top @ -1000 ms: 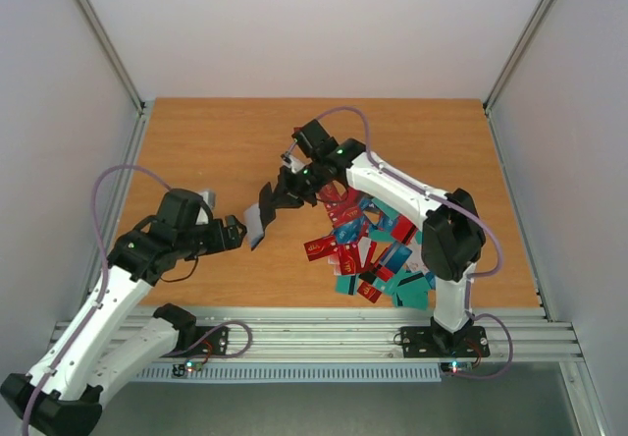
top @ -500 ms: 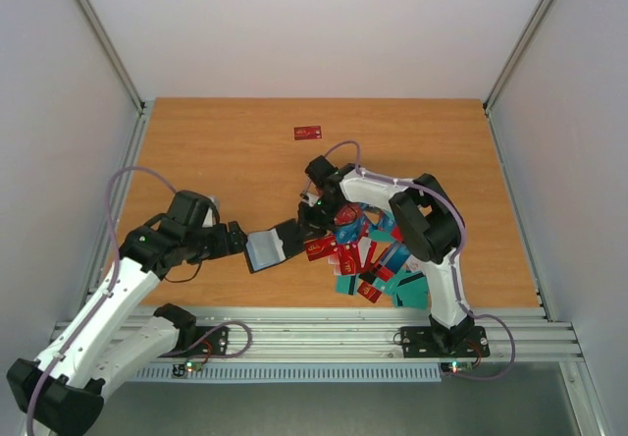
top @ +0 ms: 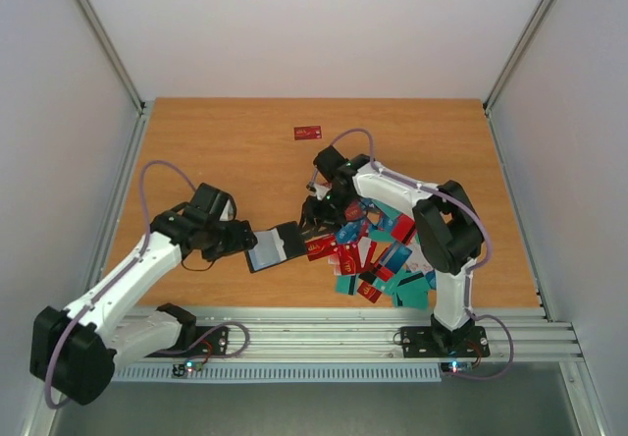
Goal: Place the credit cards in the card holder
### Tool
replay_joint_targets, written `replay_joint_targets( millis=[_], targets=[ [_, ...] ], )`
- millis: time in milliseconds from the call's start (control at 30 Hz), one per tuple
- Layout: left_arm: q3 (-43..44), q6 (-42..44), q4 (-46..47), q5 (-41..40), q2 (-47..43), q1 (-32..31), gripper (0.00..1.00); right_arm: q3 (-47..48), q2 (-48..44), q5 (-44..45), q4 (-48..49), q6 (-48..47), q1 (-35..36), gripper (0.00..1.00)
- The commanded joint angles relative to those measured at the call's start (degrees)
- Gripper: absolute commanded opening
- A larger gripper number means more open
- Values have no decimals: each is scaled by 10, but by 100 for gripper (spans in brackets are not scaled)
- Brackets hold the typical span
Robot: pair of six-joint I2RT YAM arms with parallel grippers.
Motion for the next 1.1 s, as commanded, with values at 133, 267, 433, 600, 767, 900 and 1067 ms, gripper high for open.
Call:
replay_joint_targets(
  millis=[133,267,433,600,767,900,1067],
  targets=[
    [-1,12,91,32,89,4,75,25,-77,26,-55,-53,4,43],
    [1,21,118,49,126,4,75,6,-89,-19,-22,-51,10,32],
    [5,22,137,61,169,4,75,-2,-66,-49,10,-35,23,20],
    [4,11,156,73,194,4,75,11,-25,-61,28,-32,32,11],
    [9,12,171,88,222,4,76,22,9,-56,19,-40,32,5],
    [16,12,175,92,246,4,77,26,32,-44,7,-55,32,3],
    [24,14,181,95,261,4,77,25,53,-25,-5,-71,33,1]
  ],
)
